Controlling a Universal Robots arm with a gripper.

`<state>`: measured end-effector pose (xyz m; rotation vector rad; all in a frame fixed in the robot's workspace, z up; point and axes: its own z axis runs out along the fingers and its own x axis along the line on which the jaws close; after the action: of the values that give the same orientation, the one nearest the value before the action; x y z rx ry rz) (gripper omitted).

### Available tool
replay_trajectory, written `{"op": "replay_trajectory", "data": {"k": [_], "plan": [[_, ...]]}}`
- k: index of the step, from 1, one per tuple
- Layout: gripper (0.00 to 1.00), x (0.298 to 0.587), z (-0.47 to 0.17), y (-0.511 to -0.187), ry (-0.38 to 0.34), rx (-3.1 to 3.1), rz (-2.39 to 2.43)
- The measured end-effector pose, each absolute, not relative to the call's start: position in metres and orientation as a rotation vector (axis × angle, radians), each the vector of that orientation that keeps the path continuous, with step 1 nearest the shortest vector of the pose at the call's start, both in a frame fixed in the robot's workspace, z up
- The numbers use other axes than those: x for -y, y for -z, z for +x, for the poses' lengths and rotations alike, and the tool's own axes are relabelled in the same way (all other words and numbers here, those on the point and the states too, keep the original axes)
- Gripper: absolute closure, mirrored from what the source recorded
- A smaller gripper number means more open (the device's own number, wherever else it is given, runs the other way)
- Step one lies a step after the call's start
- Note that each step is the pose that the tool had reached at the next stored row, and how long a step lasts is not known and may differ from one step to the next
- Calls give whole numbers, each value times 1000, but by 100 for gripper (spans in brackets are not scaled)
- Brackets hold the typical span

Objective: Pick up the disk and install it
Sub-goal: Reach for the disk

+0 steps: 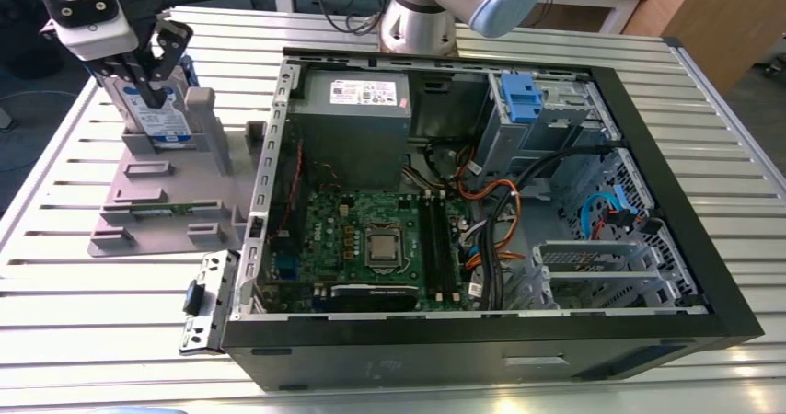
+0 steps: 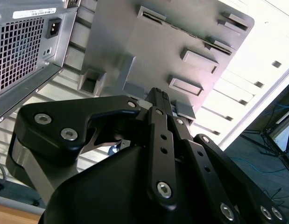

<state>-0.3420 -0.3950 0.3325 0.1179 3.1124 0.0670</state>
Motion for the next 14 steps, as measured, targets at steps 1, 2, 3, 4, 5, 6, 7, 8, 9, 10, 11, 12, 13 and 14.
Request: {"op": "replay_trajectory", "data": {"k": [1, 2, 3, 4, 5, 6, 7, 8, 9, 10, 11, 12, 13, 14], "plan": [[89, 395, -343, -333, -67, -3112, 118], [89, 395, -343, -333, -67, -3112, 118], [89, 395, -343, -333, -67, -3112, 118], [89, 395, -343, -333, -67, -3112, 118], [89, 395, -344, -332, -67, -3112, 118], [89, 395, -344, -333, -67, -3112, 118], [89, 395, -344, -333, -67, -3112, 118], [89, 395, -344, -333, -67, -3112, 118], [89, 395, -345, -333, -67, -3112, 118], [89, 395, -345, -333, -67, -3112, 118], [89, 395, -345, -332, -67, -3112, 118], [89, 395, -346, -333, -67, -3112, 118], [89, 395, -346, -333, -67, -3112, 118], [89, 395, -346, -333, -67, -3112, 118]]}}
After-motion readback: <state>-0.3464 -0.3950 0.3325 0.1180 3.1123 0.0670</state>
